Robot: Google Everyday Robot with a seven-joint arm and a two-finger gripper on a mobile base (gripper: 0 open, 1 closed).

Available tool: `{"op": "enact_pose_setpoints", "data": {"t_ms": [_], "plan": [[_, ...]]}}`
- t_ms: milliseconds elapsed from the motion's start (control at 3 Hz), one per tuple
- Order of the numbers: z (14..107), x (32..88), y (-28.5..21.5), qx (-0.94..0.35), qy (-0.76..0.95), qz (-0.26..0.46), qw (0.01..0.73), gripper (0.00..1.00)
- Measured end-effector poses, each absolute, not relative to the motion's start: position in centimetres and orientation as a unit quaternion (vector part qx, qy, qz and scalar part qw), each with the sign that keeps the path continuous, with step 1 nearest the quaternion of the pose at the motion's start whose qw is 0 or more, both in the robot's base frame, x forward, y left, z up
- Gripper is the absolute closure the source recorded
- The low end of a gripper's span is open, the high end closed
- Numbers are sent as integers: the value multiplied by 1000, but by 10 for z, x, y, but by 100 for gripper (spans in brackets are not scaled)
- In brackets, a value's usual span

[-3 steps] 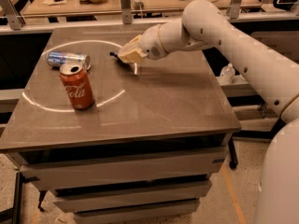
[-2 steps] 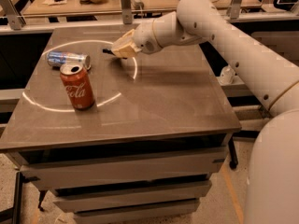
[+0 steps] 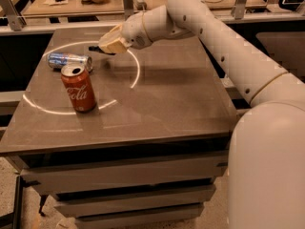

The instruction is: Move rxbar blueberry near redbull can

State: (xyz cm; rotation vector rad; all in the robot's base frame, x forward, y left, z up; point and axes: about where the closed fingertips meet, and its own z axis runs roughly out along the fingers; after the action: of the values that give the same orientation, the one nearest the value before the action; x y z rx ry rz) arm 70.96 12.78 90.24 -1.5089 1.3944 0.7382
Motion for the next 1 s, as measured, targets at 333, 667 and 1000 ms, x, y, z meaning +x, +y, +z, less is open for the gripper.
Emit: {"op": "enact_pose_setpoints", "data": {"t_ms": [333,667,1000], "plan": [[904,705,147,-629,544,321,453,100],[899,696,160,-639,529,357,429,100],[897,692,162,-644,525,364,421,89]]}}
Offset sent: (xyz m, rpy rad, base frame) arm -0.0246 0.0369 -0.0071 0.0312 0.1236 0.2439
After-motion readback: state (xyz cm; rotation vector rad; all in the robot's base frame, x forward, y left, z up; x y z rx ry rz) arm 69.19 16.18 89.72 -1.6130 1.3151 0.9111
